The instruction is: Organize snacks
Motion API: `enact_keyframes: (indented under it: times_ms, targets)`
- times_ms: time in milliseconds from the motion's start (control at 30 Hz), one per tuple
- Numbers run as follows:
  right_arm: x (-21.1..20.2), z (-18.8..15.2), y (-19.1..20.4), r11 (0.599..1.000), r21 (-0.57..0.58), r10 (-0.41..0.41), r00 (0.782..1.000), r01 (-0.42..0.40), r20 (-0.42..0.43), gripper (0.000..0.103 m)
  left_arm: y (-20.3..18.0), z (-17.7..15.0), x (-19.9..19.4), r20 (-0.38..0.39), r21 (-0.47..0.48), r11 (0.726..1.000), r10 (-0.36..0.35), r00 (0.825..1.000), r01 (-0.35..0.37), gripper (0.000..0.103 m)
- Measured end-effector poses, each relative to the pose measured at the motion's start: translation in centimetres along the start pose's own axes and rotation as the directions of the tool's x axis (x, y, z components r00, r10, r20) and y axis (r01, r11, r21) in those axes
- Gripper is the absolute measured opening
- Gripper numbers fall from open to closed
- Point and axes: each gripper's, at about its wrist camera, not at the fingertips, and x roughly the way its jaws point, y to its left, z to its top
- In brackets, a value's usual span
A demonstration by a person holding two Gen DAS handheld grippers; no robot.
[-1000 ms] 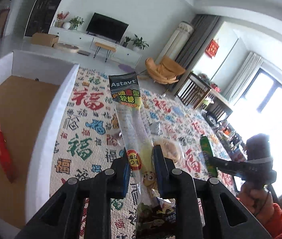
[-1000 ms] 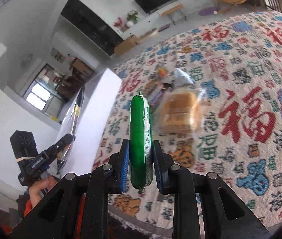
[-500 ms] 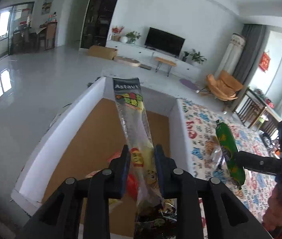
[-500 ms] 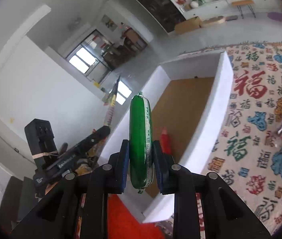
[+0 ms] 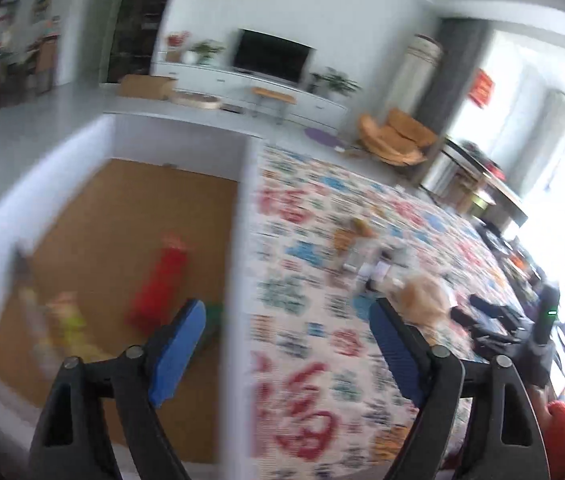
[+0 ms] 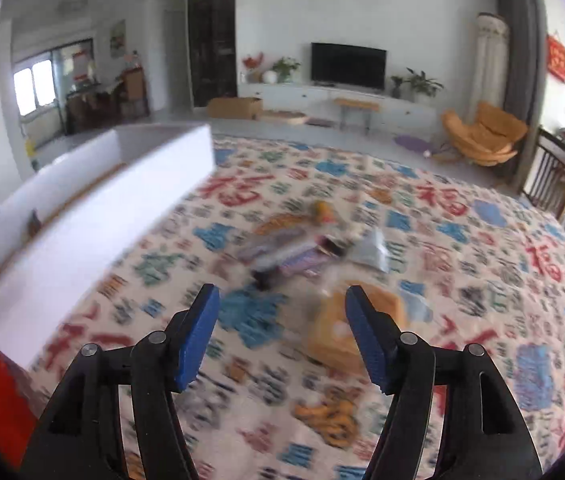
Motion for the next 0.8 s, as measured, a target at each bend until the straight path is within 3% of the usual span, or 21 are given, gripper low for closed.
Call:
enact_keyframes:
  times_ms: [100,200,300,400,533,733,800]
  targets:
    - [-0.7,-4.7,-4.0,0.999,0.032,-0.001,0.997,0.003,-0.074,0.069,-4.9,-1.7,4.1,-0.074,0.057,0.993,-0.1,0.992,0.104,0.091]
    - [-1.3,-8.3,-6.5,0.994,0.088,-0.057,0.993,0.066,-0.102,0.07,-8.2,-4.0,9.0,-0.15,0.108,0.988,-0.098,0.984,0.115,0.091]
    - [-1.7,-10.5,-9.1,0.971,0.17,-0.146,0.981,0.166,-0.126,0.07,-8.8,-5.4,12.8,-0.189,0.137,0.989,-0.028,0.981,0.055,0.091]
    - [-1.8,-10.6,-12.0,0.947,0.232,-0.188,0.969,0.222,-0.158,0.07,-8.4,-5.7,15.6,-0.182,0.181,0.983,0.073,0.981,-0.04,0.091]
    - [-1.2,-10.5,-14.3,0.907,0.249,-0.3,0.936,0.34,-0.185,0.075,-7.3,-5.6,18.0,-0.191,0.22,0.967,0.172,0.966,-0.129,0.091]
    - [-0.7,-10.7,-15.8,0.902,0.297,-0.252,0.942,0.312,-0.223,0.075,-8.0,-5.8,19.2,-0.181,0.288,0.941,0.235,0.955,-0.177,0.102]
    - [-0.4,-10.6,-15.7,0.903,0.289,-0.254,0.938,0.318,-0.236,0.077,-7.8,-5.8,19.2,-0.187,0.275,0.946,0.228,0.956,-0.172,0.103]
